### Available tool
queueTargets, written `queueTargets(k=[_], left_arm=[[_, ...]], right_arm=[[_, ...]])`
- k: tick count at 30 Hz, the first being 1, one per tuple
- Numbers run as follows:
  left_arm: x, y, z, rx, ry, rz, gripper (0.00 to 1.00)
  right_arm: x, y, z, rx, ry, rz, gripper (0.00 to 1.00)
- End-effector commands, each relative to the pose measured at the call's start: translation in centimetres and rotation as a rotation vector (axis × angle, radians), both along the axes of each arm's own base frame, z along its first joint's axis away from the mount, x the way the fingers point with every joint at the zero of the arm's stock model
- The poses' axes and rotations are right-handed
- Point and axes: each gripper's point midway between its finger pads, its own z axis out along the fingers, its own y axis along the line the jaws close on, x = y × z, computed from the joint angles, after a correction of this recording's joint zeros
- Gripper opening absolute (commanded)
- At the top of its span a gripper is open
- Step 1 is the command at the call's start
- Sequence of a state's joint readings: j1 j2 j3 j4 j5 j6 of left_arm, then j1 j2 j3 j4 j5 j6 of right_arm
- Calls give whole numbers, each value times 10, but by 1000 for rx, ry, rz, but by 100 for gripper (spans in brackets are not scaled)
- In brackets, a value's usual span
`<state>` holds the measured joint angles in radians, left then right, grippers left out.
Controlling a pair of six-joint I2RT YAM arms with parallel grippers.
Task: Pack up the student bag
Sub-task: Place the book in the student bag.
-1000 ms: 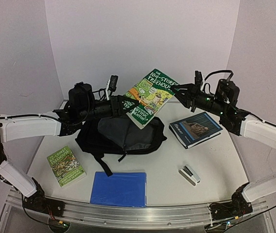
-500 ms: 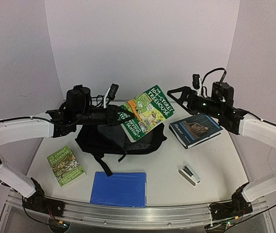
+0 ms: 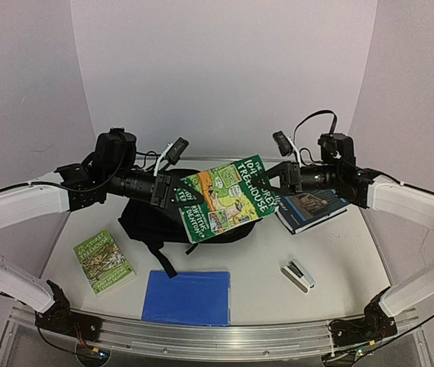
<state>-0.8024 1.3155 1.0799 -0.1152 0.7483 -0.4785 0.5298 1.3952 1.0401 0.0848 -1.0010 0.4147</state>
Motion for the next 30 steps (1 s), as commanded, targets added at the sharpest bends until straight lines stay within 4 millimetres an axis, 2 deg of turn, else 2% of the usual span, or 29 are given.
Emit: queueTargets(k=[1,2,5,8,13,15,16,17,18,20,22,23,26,30], left_arm=[[-15,-3,64,-157,-141,-104,0],[-16,-4,66,-163,-141,-113,0],[-15,-6,71,-176,-136,-124,0],[-14,-8,76,-198,-148,-121,0],[-5,-11,70,-178,-131,-86,0],[6,-12,65,-145,-120,-26,7],[13,-11,58,-115,-107,19,20],[22,-8,51,-82,-97,74,37],[34,-4,46,-50,-94,143,47],[62,16,26,31,-36,282,65],[93,46,7,52,61,401,79],[107,63,-2,49,113,459,84],[127,92,-26,86,176,571,95],[152,129,-60,162,251,698,100]], right_arm=[[-31,7,29,66,-55,152,98],[-33,9,29,69,-53,165,95],[-45,12,35,91,-55,211,76],[-52,12,43,108,-69,230,54],[-55,8,55,126,-92,210,21],[-49,7,56,123,-90,165,8],[-44,7,56,119,-86,133,2],[-38,7,56,115,-76,93,0],[-29,6,55,107,-71,38,0],[-17,3,60,107,-74,-43,0],[-1,-5,65,108,-78,-146,0],[9,-10,67,108,-72,-201,0],[31,-21,67,114,-26,-299,0],[57,-27,51,101,68,-411,0]])
